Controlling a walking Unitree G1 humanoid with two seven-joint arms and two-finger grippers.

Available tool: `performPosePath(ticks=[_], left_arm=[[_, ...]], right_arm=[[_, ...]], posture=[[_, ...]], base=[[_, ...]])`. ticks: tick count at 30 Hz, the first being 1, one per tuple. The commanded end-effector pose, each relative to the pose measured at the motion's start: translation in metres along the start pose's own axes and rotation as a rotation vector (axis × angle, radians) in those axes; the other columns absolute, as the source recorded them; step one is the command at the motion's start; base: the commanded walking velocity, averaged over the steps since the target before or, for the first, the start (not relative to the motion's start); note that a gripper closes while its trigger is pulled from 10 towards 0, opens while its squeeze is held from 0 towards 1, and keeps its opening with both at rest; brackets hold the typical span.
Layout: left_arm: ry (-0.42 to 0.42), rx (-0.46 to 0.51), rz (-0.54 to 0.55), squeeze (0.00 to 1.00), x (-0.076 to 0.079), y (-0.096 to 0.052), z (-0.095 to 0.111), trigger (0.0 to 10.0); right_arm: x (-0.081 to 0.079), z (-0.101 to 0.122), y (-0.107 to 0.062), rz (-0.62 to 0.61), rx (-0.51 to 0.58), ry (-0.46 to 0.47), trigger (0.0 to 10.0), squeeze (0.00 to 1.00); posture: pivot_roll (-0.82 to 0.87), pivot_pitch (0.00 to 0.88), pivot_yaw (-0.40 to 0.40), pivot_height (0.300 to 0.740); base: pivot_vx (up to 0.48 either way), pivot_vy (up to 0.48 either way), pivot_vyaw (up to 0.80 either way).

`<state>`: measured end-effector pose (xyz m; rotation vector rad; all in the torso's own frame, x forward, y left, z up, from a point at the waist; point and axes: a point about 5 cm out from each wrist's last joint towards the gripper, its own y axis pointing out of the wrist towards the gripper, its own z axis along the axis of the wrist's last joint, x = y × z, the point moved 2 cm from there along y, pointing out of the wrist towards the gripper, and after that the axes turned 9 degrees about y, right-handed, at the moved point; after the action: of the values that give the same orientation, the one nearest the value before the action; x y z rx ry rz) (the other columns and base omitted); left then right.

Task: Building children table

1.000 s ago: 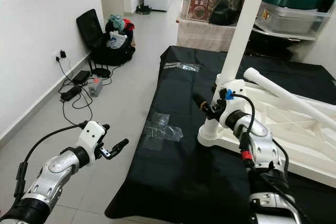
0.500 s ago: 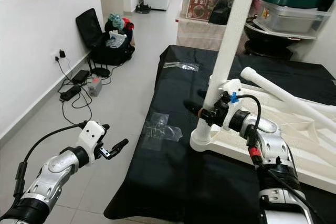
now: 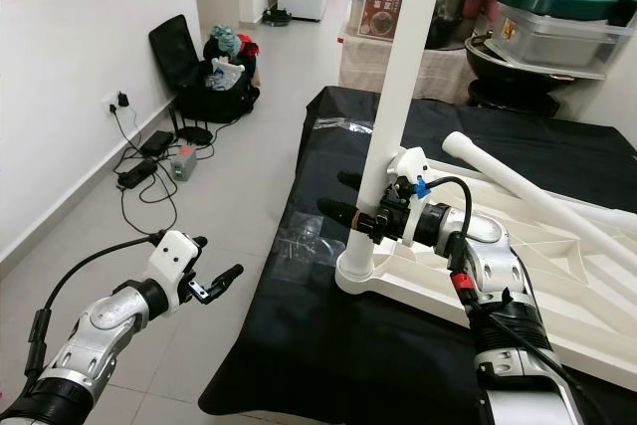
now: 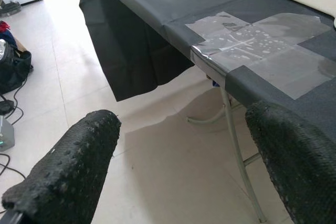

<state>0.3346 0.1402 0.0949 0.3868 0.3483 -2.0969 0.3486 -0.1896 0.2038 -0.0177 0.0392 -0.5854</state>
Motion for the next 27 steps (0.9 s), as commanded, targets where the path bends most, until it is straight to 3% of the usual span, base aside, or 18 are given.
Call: performPosePath(ticks=[1,5,6,7,8,9,20,23,27], left_arm=[[0.001,0.0,-0.005,0.0,0.002,-0.001,0.0,10.0],[-0.001,0.0,-0.004,0.0,0.003,-0.001,0.0,10.0],[-0.001,0.0,-0.004,0.0,0.003,-0.001,0.0,10.0],[-0.001,0.0,-0.004,0.0,0.003,-0.001,0.0,10.0],[-0.001,-0.001,-0.004,0.0,0.003,-0.001,-0.001,10.0],[-0.001,-0.001,-0.003,0.0,0.003,-0.001,-0.001,10.0],[0.002,-0.003,-0.007,0.0,0.001,-0.001,-0.001,10.0],[0.003,-0.003,-0.007,0.0,0.001,-0.001,-0.001,10.0],[0.005,-0.004,-0.008,0.0,0.0,-0.001,-0.001,10.0]], right_arm=[[-0.009,0.003,0.011,0.077,0.001,-0.028,10.0,0.0],[-0.01,0.001,0.013,0.085,0.006,-0.023,10.0,0.0],[-0.009,0.001,0.013,0.073,0.018,-0.023,6.4,0.0],[-0.009,0.001,0.013,0.073,0.018,-0.023,6.4,0.0],[-0.005,0.002,0.015,0.036,0.049,-0.011,0.8,0.0],[-0.002,0.002,0.015,0.002,0.071,0.002,0.0,0.0],[0.008,0.0,0.008,-0.179,0.163,0.012,0.0,0.0],[0.008,-0.002,0.006,-0.199,0.167,0.009,0.0,0.0],[0.01,-0.009,-0.004,-0.327,0.141,-0.033,0.0,0.0]], posture=[[0.1,0.0,-0.096,0.74],[0.1,0.0,-0.096,0.74],[0.1,0.0,-0.096,0.74],[0.1,0.0,-0.096,0.74],[0.1,0.0,-0.096,0.74],[0.09,0.0,-0.095,0.74],[0.09,0.0,-0.085,0.74],[0.08,0.0,-0.082,0.74],[0.08,0.0,-0.079,0.74]], base=[[0.0,0.0,0.0],[0.0,0.0,0.0],[0.0,0.0,0.0],[0.0,0.0,0.0],[0.0,0.0,0.0],[0.0,0.0,0.0],[0.0,0.0,0.0],[0.0,0.0,0.0],[0.0,0.0,0.0]])
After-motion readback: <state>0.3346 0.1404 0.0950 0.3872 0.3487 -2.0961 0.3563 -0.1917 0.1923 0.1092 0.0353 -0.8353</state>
